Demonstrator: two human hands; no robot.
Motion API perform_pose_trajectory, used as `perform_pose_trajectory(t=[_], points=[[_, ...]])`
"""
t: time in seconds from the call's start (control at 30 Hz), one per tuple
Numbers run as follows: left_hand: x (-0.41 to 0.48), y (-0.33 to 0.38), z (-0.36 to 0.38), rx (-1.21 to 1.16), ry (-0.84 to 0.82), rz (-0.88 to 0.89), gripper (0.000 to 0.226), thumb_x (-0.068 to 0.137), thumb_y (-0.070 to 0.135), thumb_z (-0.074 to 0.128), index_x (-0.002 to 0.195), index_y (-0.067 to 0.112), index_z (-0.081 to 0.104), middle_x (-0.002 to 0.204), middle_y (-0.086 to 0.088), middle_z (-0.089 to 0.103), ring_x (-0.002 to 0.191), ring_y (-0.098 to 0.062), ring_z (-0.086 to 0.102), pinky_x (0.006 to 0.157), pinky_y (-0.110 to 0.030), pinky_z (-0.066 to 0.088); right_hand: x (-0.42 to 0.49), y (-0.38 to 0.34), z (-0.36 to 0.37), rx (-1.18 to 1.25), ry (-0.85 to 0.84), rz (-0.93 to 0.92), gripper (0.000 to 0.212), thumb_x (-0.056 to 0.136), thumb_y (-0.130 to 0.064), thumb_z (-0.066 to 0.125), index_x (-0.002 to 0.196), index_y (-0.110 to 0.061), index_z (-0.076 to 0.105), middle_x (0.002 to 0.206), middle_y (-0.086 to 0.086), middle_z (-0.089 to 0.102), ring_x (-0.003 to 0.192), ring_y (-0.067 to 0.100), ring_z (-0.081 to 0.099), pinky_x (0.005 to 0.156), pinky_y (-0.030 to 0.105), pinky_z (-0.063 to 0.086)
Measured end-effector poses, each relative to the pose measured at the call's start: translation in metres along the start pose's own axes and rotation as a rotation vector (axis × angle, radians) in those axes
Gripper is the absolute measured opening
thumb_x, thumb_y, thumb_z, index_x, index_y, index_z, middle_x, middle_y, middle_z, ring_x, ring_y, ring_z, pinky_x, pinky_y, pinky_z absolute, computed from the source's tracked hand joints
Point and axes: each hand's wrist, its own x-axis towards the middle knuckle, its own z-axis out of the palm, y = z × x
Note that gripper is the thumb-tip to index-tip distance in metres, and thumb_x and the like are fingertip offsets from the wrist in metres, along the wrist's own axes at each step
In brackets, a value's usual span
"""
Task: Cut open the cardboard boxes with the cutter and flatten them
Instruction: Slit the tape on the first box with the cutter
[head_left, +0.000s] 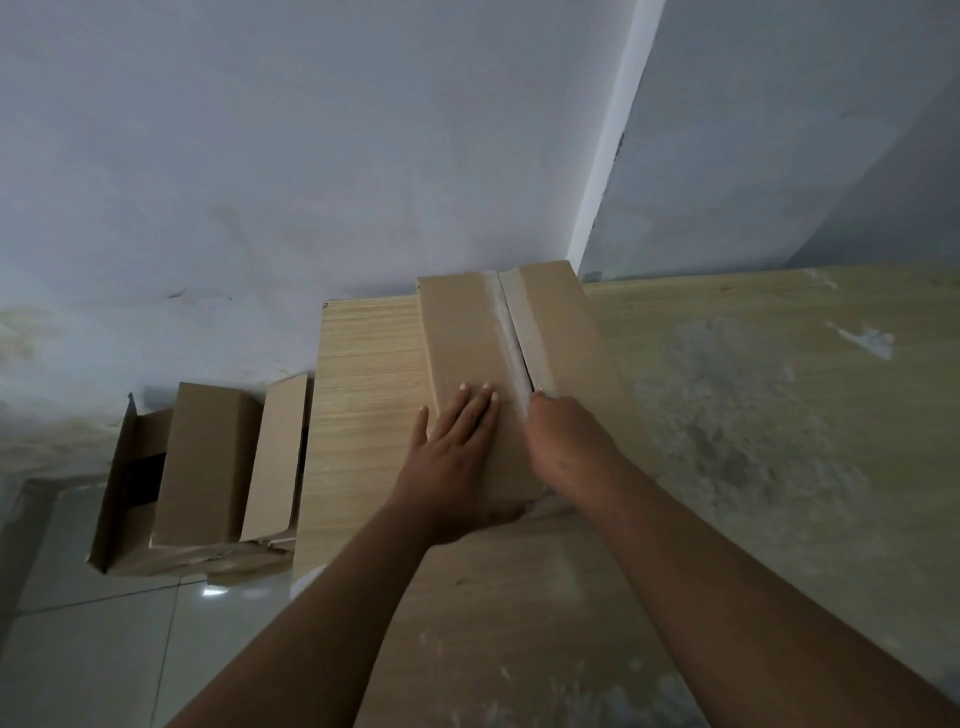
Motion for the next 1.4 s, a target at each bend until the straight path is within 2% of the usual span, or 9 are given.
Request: perform_pose_trajectory(t=[0.4,0.57,0.67,0.73,0.83,1.07,1.23,1.3,1.4], points=[[0.012,-0.001,0.006,-0.005,0.06,-0.022,0.129,0.073,0.091,0.05,0.163,0.026,-0.016,0.17,0.012,-0.022,0.154,-0.01,-0.028,0.127,-0.058,-0.001,-0.098,0.039,0.022,0.005,-0.08,0.067,0.065,0.099,-0.005,0.028,0.16,-0.02,0.01,0.129,0.015,0.058,0.115,0.032,0.06,0.091,0.039,0.048],[0.014,0.003,-0.001,0.043,-0.006,-0.018,0.125,0.065,0.096,0.029,0.162,0.033,-0.018,0.171,0.006,-0.02,0.156,-0.017,-0.023,0.123,-0.067,0.001,-0.114,0.045,0.033,0.024,-0.081,0.091,0.075,0.1,-0.006,0.03,0.159,-0.028,-0.008,0.117,0.014,0.061,0.105,0.029,0.063,0.083,0.036,0.048],[0.021,0.006,-0.015,0.171,-0.076,0.065,0.104,0.073,0.095,0.009,0.158,0.044,-0.024,0.172,-0.005,-0.018,0.158,-0.03,-0.014,0.121,-0.069,-0.006,-0.115,0.048,0.04,0.079,-0.071,0.098,0.073,0.102,-0.009,0.03,0.159,-0.032,-0.011,0.115,0.014,0.061,0.1,0.028,0.062,0.074,0.033,0.043],[0.033,0.009,-0.026,0.263,-0.117,0.198,0.091,0.085,0.084,0.004,0.162,0.04,-0.015,0.173,-0.007,-0.012,0.16,-0.03,-0.007,0.121,-0.068,-0.007,-0.115,0.051,0.043,0.102,-0.04,0.087,0.072,0.104,-0.012,0.03,0.159,-0.034,-0.01,0.109,0.012,0.062,0.089,0.025,0.06,0.069,0.03,0.039],[0.051,0.008,-0.043,0.392,-0.252,0.361,0.094,0.095,0.078,0.03,0.165,0.028,-0.007,0.172,-0.001,-0.015,0.159,-0.018,-0.007,0.123,-0.065,-0.006,-0.112,0.055,0.049,0.105,-0.018,0.08,0.07,0.105,-0.015,0.032,0.159,-0.034,-0.009,0.105,0.011,0.063,0.084,0.022,0.06,0.065,0.03,0.039],[0.091,0.027,-0.083,0.512,-0.465,0.412,0.127,0.064,0.084,0.073,0.163,0.031,0.014,0.173,0.0,0.002,0.159,-0.021,0.01,0.125,-0.063,0.005,-0.1,0.063,0.058,0.209,0.016,0.055,0.066,0.104,-0.015,0.035,0.16,-0.033,0.004,0.108,0.012,0.065,0.091,0.023,0.066,0.07,0.031,0.05],[0.101,0.042,-0.087,0.534,-0.481,0.415,0.128,0.052,0.076,0.087,0.155,0.028,0.029,0.169,-0.003,0.006,0.149,-0.027,0.036,0.125,-0.06,0.013,-0.09,0.08,0.052,0.433,0.063,-0.049,0.051,0.103,-0.016,0.041,0.152,-0.031,0.04,0.107,0.012,0.071,0.091,0.021,0.068,0.071,0.022,0.045],[0.102,0.045,-0.089,0.565,-0.471,0.421,0.128,0.051,0.076,0.087,0.155,0.027,0.03,0.168,-0.003,0.01,0.142,-0.028,0.045,0.125,-0.06,0.012,-0.086,0.092,0.046,0.573,0.068,-0.086,0.045,0.103,-0.016,0.046,0.145,-0.028,0.052,0.109,0.001,0.073,0.081,0.002,0.065,0.067,0.009,0.038],[0.104,0.049,-0.091,0.576,-0.48,0.41,0.123,0.054,0.074,0.087,0.154,0.027,0.035,0.166,0.0,0.013,0.137,-0.029,0.05,0.124,-0.059,0.011,-0.078,0.11,0.046,0.787,-0.075,-0.099,0.036,0.103,-0.016,0.047,0.135,-0.026,0.06,0.066,-0.031,0.058,0.052,-0.013,0.047,0.059,0.009,0.033]])
